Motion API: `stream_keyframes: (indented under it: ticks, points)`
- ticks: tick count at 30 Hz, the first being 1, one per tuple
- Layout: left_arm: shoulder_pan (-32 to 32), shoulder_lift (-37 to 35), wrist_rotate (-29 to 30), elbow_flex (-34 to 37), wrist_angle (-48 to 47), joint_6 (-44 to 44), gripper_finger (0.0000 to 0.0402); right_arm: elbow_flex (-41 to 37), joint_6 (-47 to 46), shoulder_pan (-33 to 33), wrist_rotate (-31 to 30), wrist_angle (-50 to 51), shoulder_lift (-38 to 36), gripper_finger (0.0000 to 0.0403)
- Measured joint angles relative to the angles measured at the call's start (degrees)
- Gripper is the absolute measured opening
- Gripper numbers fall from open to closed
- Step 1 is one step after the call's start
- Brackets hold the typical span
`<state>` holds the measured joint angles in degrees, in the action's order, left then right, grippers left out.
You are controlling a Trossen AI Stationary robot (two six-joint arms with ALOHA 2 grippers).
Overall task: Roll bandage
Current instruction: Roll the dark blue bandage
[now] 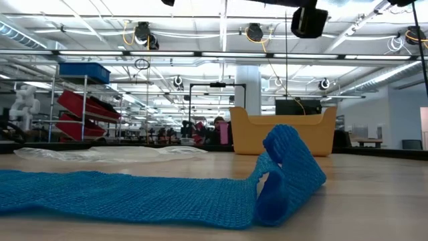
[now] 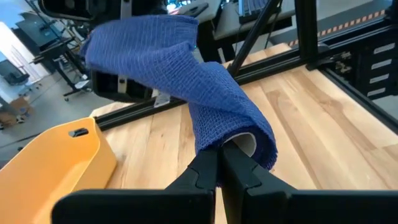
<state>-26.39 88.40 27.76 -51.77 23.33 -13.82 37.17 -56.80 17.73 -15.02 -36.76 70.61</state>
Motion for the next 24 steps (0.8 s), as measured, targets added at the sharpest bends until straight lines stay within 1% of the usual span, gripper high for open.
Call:
stream_keyframes:
  ticks: [2,5,6,9,10,11,15,17,19,21,22,24]
  points:
    - [0.0,0.0,-0.7,0.0,0.4,0.0,0.0005,0.0,-1.2,-0.4,0.5,1.3,0.0,0.0182]
    - [0.0,0.0,-2.7,0.0,0.3,0.0,0.0005,0.0,-3.0,-1.8,6.4,3.4,0.0,0.0181]
    - [0.0,0.0,-3.8,0.0,0.3,0.0,0.0005,0.0,-4.3,-2.0,7.4,3.3,0.0,0.018]
    - [-0.1,0.0,-6.8,0.0,0.3,0.0,0.0005,0.0,-6.1,-0.9,8.1,1.7,0.0,0.0173]
    - [-0.3,0.0,-7.4,0.0,0.3,0.0,0.0005,0.0,-6.1,-0.6,9.8,1.5,0.0,0.0172]
    - [-0.3,0.0,-8.0,0.0,0.2,-0.1,0.0005,0.0,-6.2,-0.6,12.8,1.8,0.0,0.017]
    - [-0.3,0.0,-8.2,0.0,0.2,-1.9,0.0005,0.0,-10.2,-3.4,28.6,7.4,0.0,0.0164]
    - [0.1,0.0,-8.3,0.0,0.6,-1.8,0.0005,0.0,-12.7,-4.5,33.0,7.8,0.0,0.0163]
    - [0.4,0.0,-8.3,0.0,0.7,-1.5,0.0005,0.0,-17.1,-5.7,33.2,7.3,0.0,0.0162]
    - [0.4,0.0,-8.3,0.0,0.6,-1.5,0.0005,0.0,-18.6,-7.1,32.5,5.3,0.0,0.0162]
    - [0.2,0.0,-8.3,0.0,0.6,-1.5,0.0005,0.0,-17.7,-7.7,32.0,3.8,0.0,0.0162]
    - [-0.3,0.0,-8.2,0.0,0.6,-1.5,0.0005,0.0,-12.8,-8.3,31.9,1.3,-0.1,0.0162]
